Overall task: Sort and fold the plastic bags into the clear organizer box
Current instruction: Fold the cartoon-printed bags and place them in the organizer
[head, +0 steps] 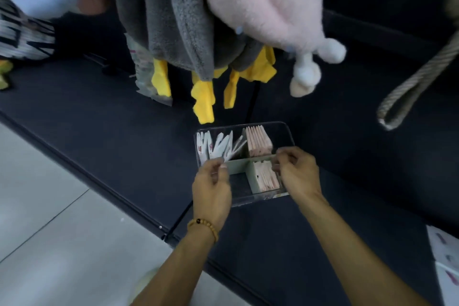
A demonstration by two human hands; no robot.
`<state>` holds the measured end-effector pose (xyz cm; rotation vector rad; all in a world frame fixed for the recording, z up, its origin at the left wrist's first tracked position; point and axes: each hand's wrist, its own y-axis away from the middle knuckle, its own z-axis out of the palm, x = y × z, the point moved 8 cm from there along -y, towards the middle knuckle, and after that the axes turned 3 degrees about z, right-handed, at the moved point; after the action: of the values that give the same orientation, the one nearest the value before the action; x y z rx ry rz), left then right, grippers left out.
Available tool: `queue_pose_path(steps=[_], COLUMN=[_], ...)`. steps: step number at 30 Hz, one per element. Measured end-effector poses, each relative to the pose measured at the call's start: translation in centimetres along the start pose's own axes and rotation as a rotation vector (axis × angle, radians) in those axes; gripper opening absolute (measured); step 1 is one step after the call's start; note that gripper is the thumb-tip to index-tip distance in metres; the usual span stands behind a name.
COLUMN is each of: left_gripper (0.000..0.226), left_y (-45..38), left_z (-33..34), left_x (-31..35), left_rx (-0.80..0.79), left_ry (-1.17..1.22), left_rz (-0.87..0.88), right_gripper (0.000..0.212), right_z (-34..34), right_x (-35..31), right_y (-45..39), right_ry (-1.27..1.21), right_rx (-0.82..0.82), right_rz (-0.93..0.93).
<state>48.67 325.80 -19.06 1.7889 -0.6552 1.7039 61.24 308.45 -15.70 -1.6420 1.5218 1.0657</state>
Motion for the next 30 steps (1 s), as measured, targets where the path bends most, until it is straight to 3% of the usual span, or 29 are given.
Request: queue_pose_path(steps=[5,10,14,19,23,25,28,30], left_gripper=[0.014,0.015,0.016,0.014,0.012,0.01,0.016,0.027], left_y=[7.4,15.0,20.6,26.1,29.0,30.2,32.2,33.8], left_z=[5.5,12.1,17.2,22.2,24.9,26.0,27.4,28.3], left_x=[-2.1,-4.2,-5.9,-7.5,-8.1,-8.4,-9.2,-9.6], left_rx=[-0.165,-0.384,-0.553,-0.715,-0.797,-0.83,-0.907,-0.997], left_ry=[0.046,-0.004,-0.093,-0.207,-0.328,-0.384,-0.444,-0.53], left_rz=[-0.126,-0.208,-0.201,-0.155,-0.032,0.035,0.11,0.207], right_gripper=[0.017,0.016,0.017,0.047,0.08,0.072,0.037,0.024], right_z=[-11.6,-26.0,-33.2,-37.2,-35.7,-34.9,-34.8,-34.6], right_x=[5.9,15.6,23.8,31.1,34.4,34.6,33.0,32.5], right_y=[3.8,11.5,19.4,25.2,25.6,25.5,25.1,24.9], right_ry=[-0.042,-0.091,0.152,0.377,0.639,0.765,0.832,0.86], right_rx=[0.133,0.475,0.61,0.504,0.114,0.047,0.208,0.241], right_rz=[0.111,0.356,0.567,0.682,0.631,0.544,0.335,0.27])
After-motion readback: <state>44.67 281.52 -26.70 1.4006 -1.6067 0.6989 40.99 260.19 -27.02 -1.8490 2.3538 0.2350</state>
